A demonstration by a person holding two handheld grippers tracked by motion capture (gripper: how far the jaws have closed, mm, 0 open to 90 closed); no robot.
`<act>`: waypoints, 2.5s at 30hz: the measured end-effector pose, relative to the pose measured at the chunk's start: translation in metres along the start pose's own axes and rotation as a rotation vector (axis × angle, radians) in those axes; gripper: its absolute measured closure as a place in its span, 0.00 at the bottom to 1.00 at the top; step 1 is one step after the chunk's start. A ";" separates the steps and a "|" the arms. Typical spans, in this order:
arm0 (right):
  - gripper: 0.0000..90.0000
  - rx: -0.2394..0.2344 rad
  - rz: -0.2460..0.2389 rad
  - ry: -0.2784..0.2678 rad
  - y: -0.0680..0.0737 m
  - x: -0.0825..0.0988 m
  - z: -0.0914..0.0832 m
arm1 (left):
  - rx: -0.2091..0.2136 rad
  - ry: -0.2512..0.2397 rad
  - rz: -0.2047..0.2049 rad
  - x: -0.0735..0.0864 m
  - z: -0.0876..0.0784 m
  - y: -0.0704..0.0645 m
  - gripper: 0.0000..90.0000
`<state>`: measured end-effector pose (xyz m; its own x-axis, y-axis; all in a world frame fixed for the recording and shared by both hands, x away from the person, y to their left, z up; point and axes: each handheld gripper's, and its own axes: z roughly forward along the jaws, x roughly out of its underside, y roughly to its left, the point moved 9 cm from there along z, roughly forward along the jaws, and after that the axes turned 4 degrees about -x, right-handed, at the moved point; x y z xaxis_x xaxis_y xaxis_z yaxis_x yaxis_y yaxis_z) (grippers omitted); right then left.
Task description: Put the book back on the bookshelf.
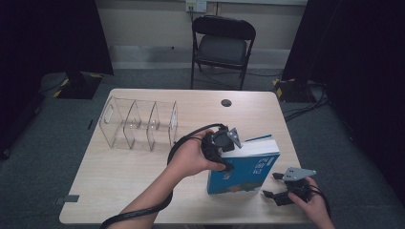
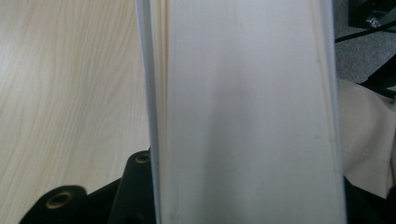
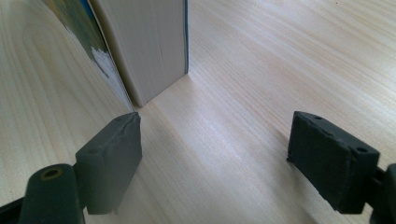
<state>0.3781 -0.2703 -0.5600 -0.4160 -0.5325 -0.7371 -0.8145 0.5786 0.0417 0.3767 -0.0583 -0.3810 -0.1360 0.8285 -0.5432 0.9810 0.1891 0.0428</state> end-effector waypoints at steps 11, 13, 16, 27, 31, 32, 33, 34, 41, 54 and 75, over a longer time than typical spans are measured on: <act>0.19 0.000 0.000 0.000 0.000 0.000 0.000 | -0.005 -0.045 -0.039 -0.003 0.001 0.003 0.67; 0.19 0.000 0.000 0.000 0.000 0.000 0.000 | -0.014 -0.040 -0.062 -0.002 0.000 0.001 0.68; 0.19 0.000 0.000 0.000 0.000 0.000 0.000 | -0.016 -0.042 -0.068 -0.003 0.000 0.001 0.68; 0.19 0.002 0.000 0.001 0.000 0.000 -0.001 | -0.024 -0.008 -0.074 -0.009 -0.003 -0.001 0.69; 0.19 0.001 0.000 0.000 0.000 0.001 -0.001 | -0.031 0.002 -0.094 -0.009 -0.005 -0.001 0.69; 0.19 0.001 0.000 0.000 0.001 0.001 -0.001 | -0.036 0.007 -0.102 -0.009 -0.006 -0.001 0.69; 0.19 0.001 0.000 0.000 0.001 0.001 -0.001 | -0.036 0.007 -0.102 -0.009 -0.006 -0.001 0.69; 0.19 0.001 0.000 0.000 0.000 0.001 -0.001 | -0.038 0.011 -0.110 -0.008 -0.007 -0.002 0.69; 0.19 0.000 0.000 -0.002 0.001 0.000 0.000 | -0.068 0.025 -0.122 -0.003 -0.015 0.004 0.69; 0.18 -0.001 0.002 -0.001 0.001 0.001 -0.001 | -0.109 0.004 -0.190 0.010 -0.036 0.014 0.69; 0.18 -0.009 -0.001 0.000 0.002 0.002 -0.001 | -0.125 -0.003 -0.235 0.047 -0.040 0.025 0.69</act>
<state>0.3755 -0.2709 -0.5601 -0.4155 -0.5333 -0.7368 -0.8184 0.5727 0.0470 0.3889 0.0065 -0.3720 -0.3578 0.7524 -0.5531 0.8978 0.4401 0.0179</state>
